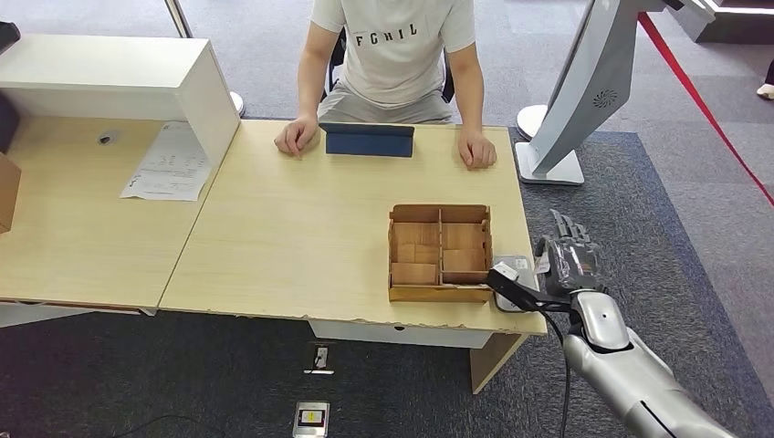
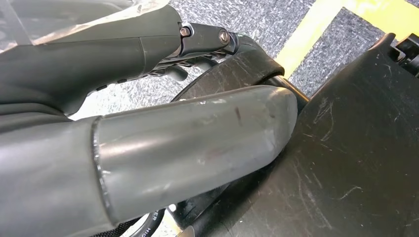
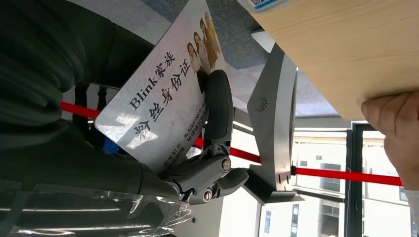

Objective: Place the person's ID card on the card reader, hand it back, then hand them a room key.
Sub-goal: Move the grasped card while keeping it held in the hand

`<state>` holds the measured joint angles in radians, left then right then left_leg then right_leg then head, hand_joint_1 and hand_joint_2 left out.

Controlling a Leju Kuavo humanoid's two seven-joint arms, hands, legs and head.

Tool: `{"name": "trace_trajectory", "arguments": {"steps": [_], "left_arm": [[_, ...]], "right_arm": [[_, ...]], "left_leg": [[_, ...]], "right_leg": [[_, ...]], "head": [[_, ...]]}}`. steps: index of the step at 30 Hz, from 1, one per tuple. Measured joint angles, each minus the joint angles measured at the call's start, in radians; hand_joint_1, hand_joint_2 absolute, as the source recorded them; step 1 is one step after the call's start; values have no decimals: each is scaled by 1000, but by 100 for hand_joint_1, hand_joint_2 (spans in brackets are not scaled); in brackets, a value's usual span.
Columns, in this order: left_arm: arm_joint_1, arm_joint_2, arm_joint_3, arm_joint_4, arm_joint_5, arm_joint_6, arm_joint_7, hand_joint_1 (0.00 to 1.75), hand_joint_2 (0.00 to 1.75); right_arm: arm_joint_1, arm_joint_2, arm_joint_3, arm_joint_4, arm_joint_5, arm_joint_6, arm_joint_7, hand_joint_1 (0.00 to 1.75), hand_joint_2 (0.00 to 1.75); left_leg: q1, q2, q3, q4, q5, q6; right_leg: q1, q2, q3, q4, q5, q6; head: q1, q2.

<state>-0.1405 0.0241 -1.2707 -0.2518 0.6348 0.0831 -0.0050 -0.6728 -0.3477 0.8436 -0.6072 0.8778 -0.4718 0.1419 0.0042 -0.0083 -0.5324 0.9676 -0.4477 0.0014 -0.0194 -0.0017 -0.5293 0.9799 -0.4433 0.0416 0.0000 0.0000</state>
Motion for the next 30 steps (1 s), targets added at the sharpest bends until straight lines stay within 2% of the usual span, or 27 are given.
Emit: {"name": "trace_trajectory", "arguments": {"steps": [30], "left_arm": [[1,3,0,1,21,-9,-3,0,0]], "right_arm": [[36,59,24,42,7,27,-30,175,175]], "left_leg": [[0,0,1,0,0,0]], "right_leg": [[0,0,1,0,0,0]], "head": [[0,0]]}}
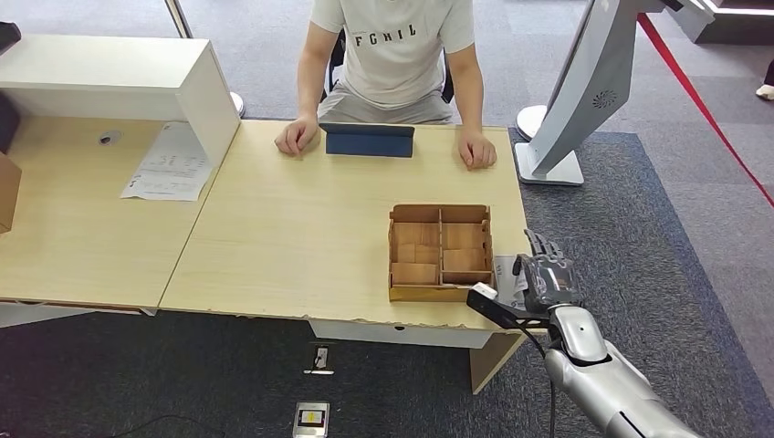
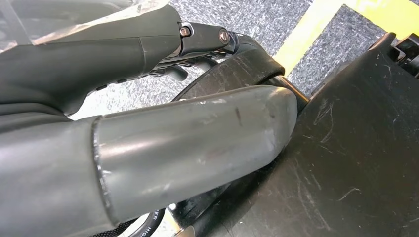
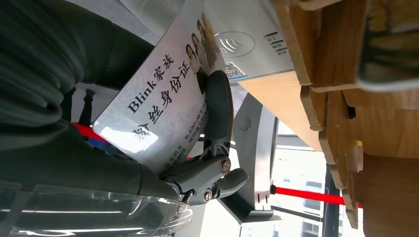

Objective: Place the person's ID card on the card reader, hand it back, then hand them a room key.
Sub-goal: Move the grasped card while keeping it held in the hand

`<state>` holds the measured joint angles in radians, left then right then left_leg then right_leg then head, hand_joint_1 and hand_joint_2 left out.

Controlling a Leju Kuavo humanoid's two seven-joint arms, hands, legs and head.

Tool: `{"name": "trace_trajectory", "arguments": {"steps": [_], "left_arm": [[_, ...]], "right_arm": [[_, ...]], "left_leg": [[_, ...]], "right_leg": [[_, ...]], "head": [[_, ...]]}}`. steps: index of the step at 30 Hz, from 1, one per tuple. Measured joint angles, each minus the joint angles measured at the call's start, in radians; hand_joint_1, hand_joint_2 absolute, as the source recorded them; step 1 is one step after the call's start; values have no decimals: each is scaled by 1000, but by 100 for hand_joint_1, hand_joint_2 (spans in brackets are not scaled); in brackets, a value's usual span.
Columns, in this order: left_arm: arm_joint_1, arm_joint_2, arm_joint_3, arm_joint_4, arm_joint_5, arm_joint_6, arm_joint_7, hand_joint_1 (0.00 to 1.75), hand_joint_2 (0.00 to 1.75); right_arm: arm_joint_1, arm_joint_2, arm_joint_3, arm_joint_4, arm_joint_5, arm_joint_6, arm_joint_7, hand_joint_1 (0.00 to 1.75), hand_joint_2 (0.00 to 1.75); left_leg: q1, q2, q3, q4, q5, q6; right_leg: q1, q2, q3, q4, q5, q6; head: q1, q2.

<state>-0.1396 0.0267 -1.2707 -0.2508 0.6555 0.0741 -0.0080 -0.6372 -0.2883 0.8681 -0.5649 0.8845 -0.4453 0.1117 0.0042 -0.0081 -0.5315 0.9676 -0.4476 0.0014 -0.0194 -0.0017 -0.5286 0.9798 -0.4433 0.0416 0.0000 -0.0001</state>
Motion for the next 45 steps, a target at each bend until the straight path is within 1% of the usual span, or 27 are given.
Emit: {"name": "trace_trajectory", "arguments": {"steps": [7,14,19,21,26,30,32,35,45], "left_arm": [[0,1,0,1,-6,-2,5,0,0],[0,1,0,1,-21,-8,5,0,0],[0,1,0,1,-22,-10,4,0,0],[0,1,-1,1,-22,-11,3,0,0],[0,2,-2,2,-26,-12,4,0,0],[0,2,-2,2,-25,-12,5,0,0],[0,2,-2,2,-23,-12,5,0,0],[-1,2,-2,2,-22,-12,4,0,0],[-4,2,-2,2,-15,-12,4,0,0]], "right_arm": [[-7,4,0,12,8,-24,6,175,175],[-74,-28,-2,-16,43,-2,38,175,175],[-88,-45,-3,-45,69,3,56,175,175],[-100,-56,-3,-65,97,19,69,175,175],[-147,-94,-5,-157,153,108,97,175,175],[-166,-101,-3,-223,170,135,95,175,175],[-172,-92,3,-235,174,133,84,175,175],[-183,-65,16,-237,181,129,66,175,175],[-256,55,65,-191,192,141,26,175,175]], "left_leg": [[0,0,0,0,0,0],[0,0,0,0,1,0],[0,0,0,0,1,0],[0,0,0,0,1,0],[0,0,0,0,1,0],[0,0,0,0,1,0],[0,0,0,0,1,0],[0,0,0,0,1,0],[1,0,0,0,1,0]], "right_leg": [[0,0,1,0,0,0],[0,0,1,0,1,0],[0,0,1,0,1,0],[0,0,0,0,1,0],[0,0,1,0,1,0],[0,0,1,0,1,0],[0,0,1,0,1,0],[0,0,1,1,1,0],[0,0,0,1,1,0]], "head": [[0,0],[0,0],[0,0],[0,0],[0,0],[0,0],[0,0],[0,0],[0,0]]}}
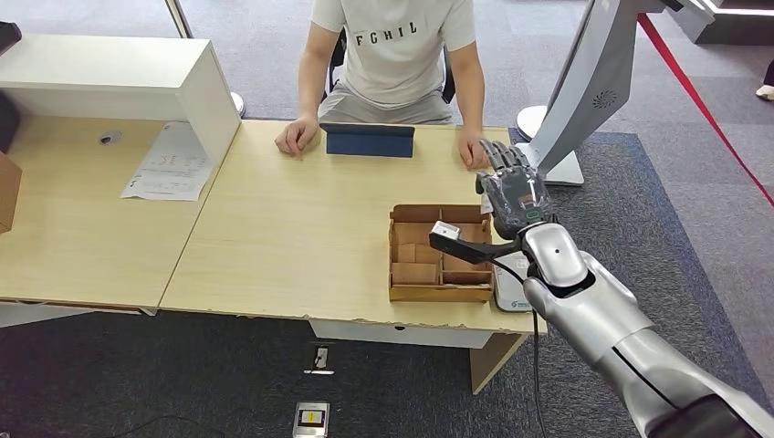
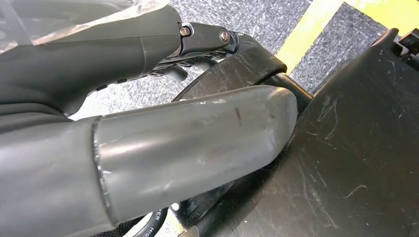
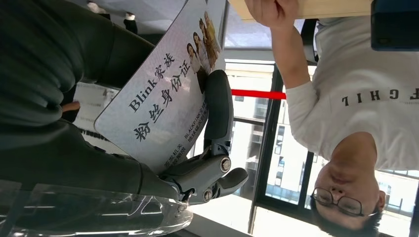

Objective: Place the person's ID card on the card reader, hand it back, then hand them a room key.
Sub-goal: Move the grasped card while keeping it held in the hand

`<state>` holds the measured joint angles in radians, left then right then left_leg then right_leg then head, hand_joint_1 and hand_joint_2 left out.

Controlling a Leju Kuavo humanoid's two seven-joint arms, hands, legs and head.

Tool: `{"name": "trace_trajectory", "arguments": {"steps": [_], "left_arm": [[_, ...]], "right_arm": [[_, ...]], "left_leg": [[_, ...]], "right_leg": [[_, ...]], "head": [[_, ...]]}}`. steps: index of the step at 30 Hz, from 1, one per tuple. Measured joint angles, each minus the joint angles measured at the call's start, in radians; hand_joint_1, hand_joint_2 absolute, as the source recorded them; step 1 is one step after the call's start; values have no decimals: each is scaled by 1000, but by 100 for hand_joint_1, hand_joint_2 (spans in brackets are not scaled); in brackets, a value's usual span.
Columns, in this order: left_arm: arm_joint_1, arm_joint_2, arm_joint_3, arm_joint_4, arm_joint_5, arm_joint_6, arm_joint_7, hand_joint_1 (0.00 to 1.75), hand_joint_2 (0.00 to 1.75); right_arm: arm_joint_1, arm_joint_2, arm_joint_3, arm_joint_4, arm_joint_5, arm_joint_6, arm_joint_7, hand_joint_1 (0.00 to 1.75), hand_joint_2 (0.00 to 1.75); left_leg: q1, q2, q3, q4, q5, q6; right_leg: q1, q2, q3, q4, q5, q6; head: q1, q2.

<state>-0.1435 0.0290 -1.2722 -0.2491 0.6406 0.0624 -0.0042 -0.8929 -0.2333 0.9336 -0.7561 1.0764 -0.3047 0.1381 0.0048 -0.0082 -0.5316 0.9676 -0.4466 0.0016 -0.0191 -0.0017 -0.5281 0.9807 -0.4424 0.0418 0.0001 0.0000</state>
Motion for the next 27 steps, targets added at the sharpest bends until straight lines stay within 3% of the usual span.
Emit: {"name": "trace_trajectory", "arguments": {"steps": [12,27], "left_arm": [[-7,0,0,0,3,-9,4,0,0],[-12,0,-1,0,-19,-17,10,0,0]], "right_arm": [[-89,76,48,96,5,57,8,175,175],[-161,104,72,222,5,96,60,175,175]], "left_leg": [[0,0,0,0,0,0],[0,0,0,0,0,0]], "right_leg": [[0,0,0,0,0,0],[0,0,0,0,0,0]], "head": [[0,0],[0,0]]}}
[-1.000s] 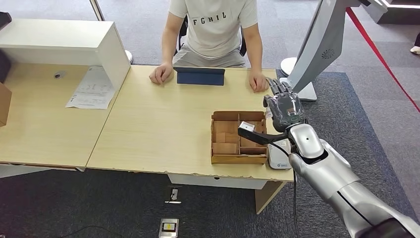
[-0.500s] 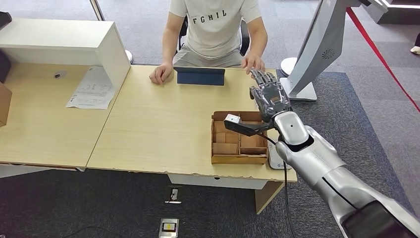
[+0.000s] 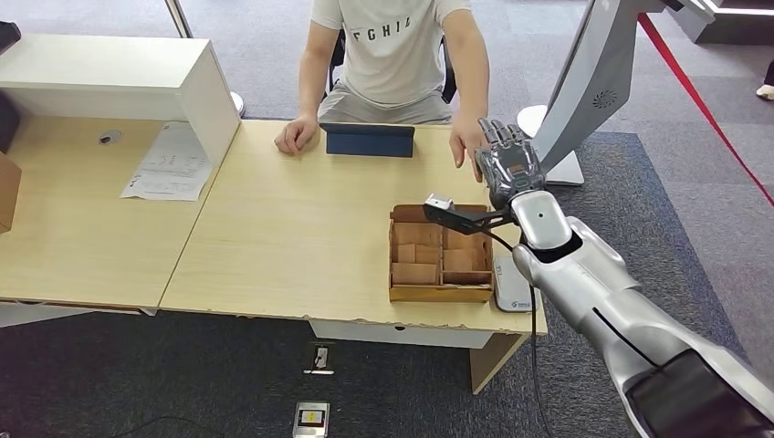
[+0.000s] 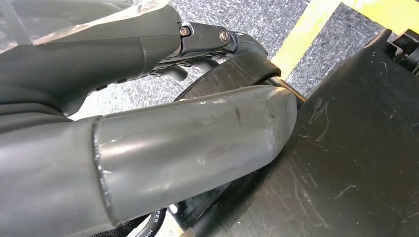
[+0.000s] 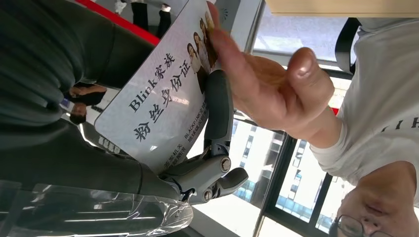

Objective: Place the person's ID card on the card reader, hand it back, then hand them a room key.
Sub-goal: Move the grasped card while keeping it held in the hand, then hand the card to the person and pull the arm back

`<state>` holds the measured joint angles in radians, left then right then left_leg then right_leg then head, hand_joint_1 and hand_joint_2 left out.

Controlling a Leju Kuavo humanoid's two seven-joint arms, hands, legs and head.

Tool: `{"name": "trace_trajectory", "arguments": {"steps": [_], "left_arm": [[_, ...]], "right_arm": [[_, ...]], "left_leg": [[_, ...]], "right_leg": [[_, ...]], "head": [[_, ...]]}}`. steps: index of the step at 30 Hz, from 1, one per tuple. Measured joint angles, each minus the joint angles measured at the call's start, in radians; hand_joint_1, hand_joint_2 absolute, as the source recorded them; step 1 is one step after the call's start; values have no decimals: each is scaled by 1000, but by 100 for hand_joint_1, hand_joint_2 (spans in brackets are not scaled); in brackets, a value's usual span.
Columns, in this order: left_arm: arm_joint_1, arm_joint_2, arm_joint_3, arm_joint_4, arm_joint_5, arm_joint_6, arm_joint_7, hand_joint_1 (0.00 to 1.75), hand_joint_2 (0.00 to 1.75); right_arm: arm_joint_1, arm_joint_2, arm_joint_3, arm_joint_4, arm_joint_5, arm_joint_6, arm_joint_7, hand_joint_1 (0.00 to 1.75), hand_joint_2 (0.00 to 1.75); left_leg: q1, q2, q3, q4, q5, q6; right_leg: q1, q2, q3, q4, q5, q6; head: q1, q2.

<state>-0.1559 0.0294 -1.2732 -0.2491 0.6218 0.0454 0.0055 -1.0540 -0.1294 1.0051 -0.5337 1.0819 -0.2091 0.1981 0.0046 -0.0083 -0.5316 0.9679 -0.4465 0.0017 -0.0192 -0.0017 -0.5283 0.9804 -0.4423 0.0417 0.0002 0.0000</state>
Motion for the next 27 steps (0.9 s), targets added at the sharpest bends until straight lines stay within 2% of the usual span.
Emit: {"name": "trace_trajectory", "arguments": {"steps": [11,12,15,16,27], "left_arm": [[6,0,0,0,-2,2,-6,0,0],[6,0,0,0,-3,2,-6,0,0],[5,0,0,0,-5,2,-6,0,0],[5,0,0,0,-5,2,-6,0,0],[5,0,-1,0,-10,2,-6,0,0]], "right_arm": [[-17,0,13,42,14,-7,4,171,175],[-17,0,13,44,15,-8,4,128,175],[-17,-1,14,48,18,-10,5,0,44],[-17,-1,14,49,18,-8,4,0,0],[-16,-2,16,59,21,13,-13,0,0]], "left_leg": [[0,0,0,0,0,0],[0,0,0,0,0,0],[0,0,0,0,0,0],[0,0,0,0,0,0],[0,0,0,0,0,0]], "right_leg": [[0,0,0,0,0,0],[0,0,0,0,0,0],[0,0,0,0,0,0],[0,0,0,0,0,0],[0,0,0,0,0,0]], "head": [[0,0],[0,0],[0,0],[0,0],[0,0]]}}
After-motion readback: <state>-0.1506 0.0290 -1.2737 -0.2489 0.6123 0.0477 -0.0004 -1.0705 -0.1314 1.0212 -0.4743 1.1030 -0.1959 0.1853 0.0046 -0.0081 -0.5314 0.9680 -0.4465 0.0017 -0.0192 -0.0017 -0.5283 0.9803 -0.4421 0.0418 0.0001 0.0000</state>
